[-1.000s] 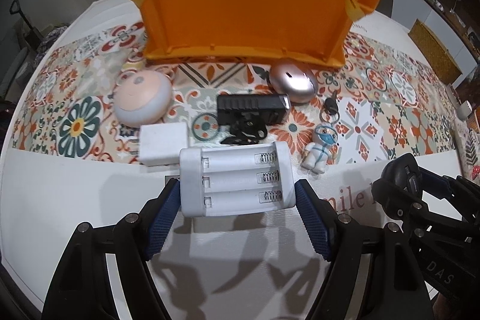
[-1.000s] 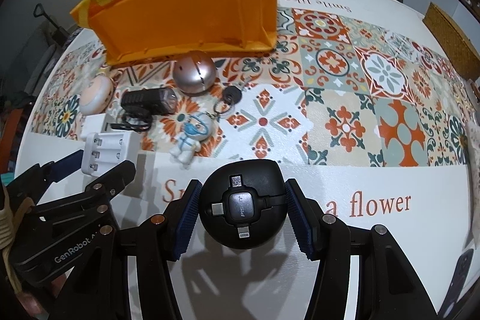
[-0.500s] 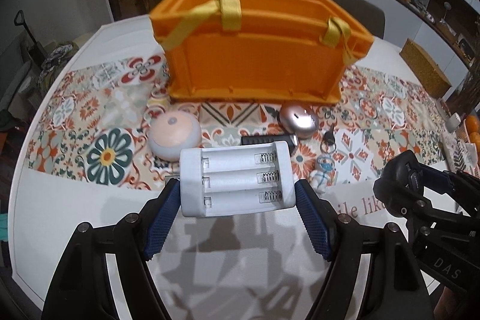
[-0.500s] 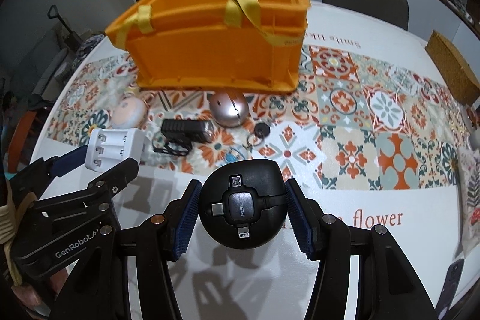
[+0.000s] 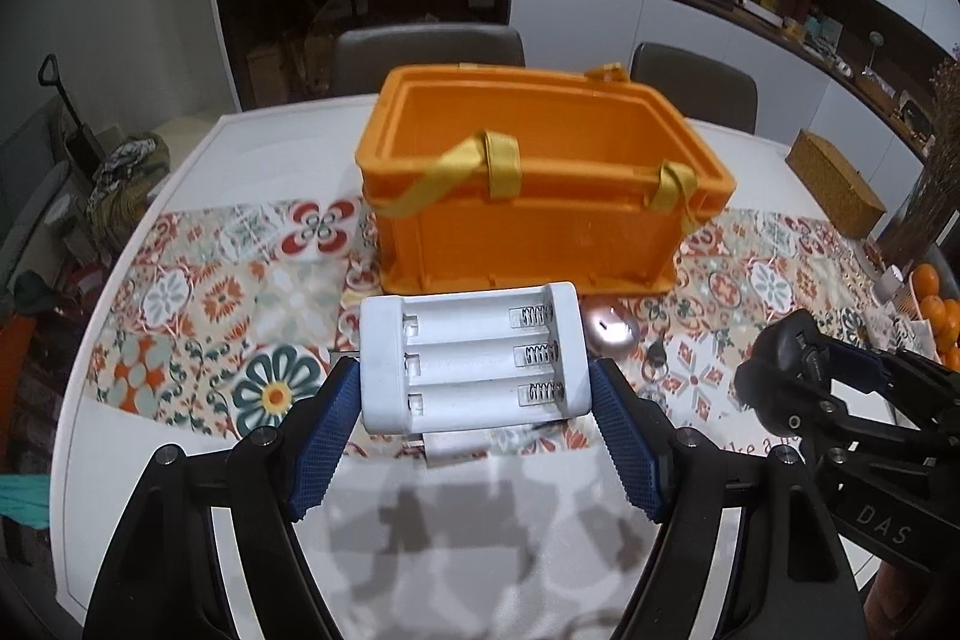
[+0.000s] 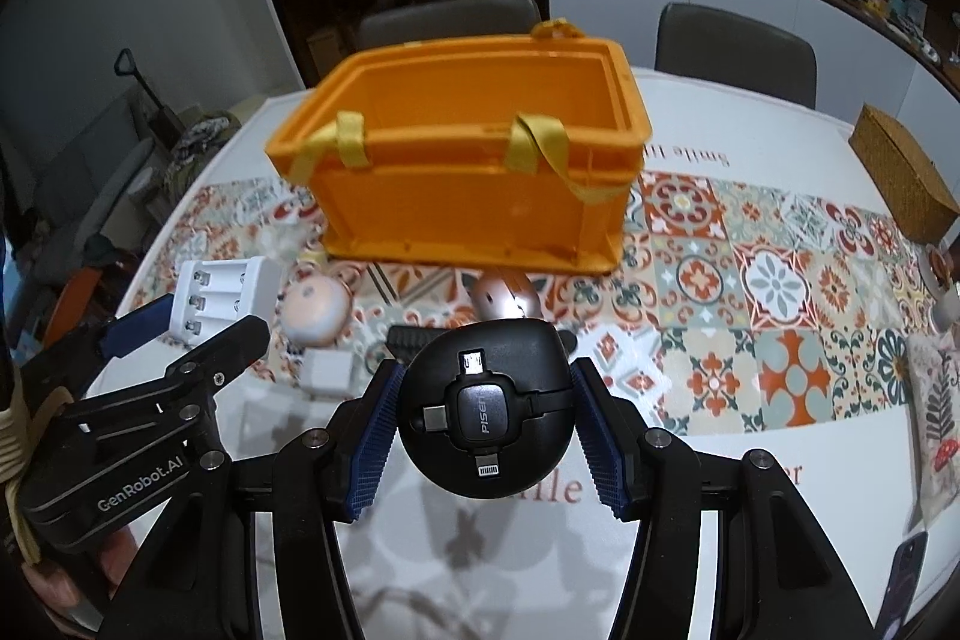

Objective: Organize rigid objects
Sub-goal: 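Carry the charger and puck over the orange crate with both tools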

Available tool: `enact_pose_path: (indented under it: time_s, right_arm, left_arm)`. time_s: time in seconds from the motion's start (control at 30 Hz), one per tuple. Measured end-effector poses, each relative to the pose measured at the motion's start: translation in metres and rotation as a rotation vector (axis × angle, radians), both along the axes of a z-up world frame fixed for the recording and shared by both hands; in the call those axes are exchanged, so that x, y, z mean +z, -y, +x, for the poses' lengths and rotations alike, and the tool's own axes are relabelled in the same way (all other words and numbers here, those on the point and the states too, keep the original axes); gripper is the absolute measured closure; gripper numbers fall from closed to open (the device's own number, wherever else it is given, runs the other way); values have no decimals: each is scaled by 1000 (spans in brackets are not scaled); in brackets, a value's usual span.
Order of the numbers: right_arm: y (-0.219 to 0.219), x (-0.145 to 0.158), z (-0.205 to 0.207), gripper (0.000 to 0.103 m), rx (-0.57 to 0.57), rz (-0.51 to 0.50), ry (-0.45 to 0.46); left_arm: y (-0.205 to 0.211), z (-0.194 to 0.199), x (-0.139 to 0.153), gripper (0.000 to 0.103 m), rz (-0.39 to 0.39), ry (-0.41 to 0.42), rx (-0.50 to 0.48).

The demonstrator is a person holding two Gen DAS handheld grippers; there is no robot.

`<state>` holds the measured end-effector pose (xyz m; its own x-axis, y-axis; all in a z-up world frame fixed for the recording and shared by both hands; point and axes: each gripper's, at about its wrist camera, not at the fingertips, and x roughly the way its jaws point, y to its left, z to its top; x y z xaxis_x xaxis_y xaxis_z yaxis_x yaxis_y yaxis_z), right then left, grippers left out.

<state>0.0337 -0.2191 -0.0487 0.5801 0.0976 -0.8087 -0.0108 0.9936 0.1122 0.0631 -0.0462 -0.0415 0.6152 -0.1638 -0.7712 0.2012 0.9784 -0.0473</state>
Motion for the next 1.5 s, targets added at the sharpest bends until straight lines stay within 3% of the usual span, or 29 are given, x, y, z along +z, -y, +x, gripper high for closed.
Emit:
enact_pose_path:
  time_s: [0.53, 1.13, 1.5]
  right_arm:
    - [-22, 31, 22, 47, -21, -1, 88]
    - [-25, 50, 86, 47, -59, -7, 98]
    - [-12, 60, 126, 47, -96, 15, 68]
  left_arm:
    - [-17, 27, 33, 27, -30, 54, -38]
    - [-16, 84, 59, 26, -15, 88, -65]
    - [-5, 127, 71, 27, -31, 51, -98]
